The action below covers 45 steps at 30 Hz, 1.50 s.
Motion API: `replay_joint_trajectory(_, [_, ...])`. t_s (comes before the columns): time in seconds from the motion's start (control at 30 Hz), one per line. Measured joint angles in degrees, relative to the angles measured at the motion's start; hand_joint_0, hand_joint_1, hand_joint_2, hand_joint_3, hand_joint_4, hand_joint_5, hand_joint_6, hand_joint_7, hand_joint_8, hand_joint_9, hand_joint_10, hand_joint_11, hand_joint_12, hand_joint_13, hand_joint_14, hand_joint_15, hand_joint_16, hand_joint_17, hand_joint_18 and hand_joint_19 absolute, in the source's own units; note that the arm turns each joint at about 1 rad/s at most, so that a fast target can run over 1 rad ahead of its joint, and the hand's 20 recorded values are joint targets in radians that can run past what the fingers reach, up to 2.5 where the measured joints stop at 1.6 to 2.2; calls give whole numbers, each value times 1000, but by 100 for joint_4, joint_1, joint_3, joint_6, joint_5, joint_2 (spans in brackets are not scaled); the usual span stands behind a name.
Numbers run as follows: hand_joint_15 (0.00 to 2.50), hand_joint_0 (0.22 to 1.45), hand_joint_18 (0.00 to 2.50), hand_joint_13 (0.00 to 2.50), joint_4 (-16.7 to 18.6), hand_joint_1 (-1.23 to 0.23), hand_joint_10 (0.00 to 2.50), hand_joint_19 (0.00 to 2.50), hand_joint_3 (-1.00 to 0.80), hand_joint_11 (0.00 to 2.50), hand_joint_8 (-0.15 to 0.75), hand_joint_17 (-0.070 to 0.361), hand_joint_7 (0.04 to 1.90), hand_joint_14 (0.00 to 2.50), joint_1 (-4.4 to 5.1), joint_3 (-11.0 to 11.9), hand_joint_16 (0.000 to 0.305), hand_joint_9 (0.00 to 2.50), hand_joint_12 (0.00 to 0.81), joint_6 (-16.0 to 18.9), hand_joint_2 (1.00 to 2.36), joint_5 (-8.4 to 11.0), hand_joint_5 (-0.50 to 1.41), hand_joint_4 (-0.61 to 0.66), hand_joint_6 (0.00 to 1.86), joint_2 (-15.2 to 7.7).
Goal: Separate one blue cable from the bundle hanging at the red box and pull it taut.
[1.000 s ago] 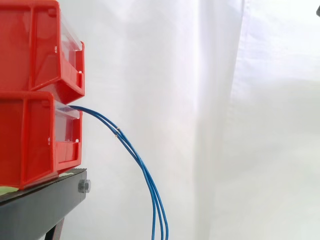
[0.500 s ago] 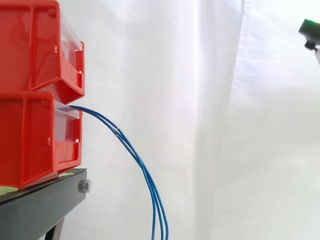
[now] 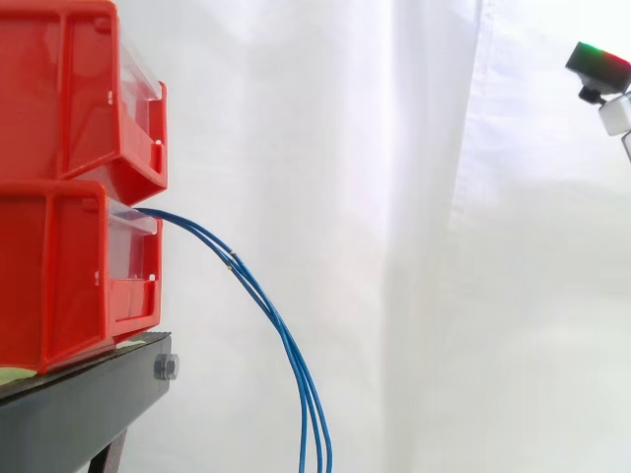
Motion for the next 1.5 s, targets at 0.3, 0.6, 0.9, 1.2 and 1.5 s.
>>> replay_joint_trajectory(0.3, [135, 485, 388, 465, 214, -594, 3, 257, -500, 138, 286, 123, 751, 4, 151, 14, 54, 487, 357, 2, 1000, 318, -216, 172, 502, -151])
replay_joint_trajectory(0.6, [138, 485, 392, 467, 474, -594, 3, 258, -500, 147, 287, 122, 752, 4, 274, 61, 54, 491, 358, 18, 1000, 530, -215, 174, 502, -507])
replay_joint_trajectory(0.9, [143, 486, 400, 471, 723, -599, 3, 257, -500, 146, 287, 119, 753, 5, 320, 138, 53, 494, 360, 59, 1000, 668, -215, 174, 502, -819])
replay_joint_trajectory(1.2, [141, 487, 414, 479, 816, -604, 3, 249, -500, 147, 290, 114, 751, 4, 344, 438, 51, 502, 360, -15, 1000, 898, -214, 174, 502, -1208])
replay_joint_trajectory(1.5, [137, 491, 414, 489, 919, -610, 4, 230, -500, 156, 294, 105, 748, 5, 355, 846, 47, 509, 360, -57, 1000, 996, -214, 175, 502, -1716])
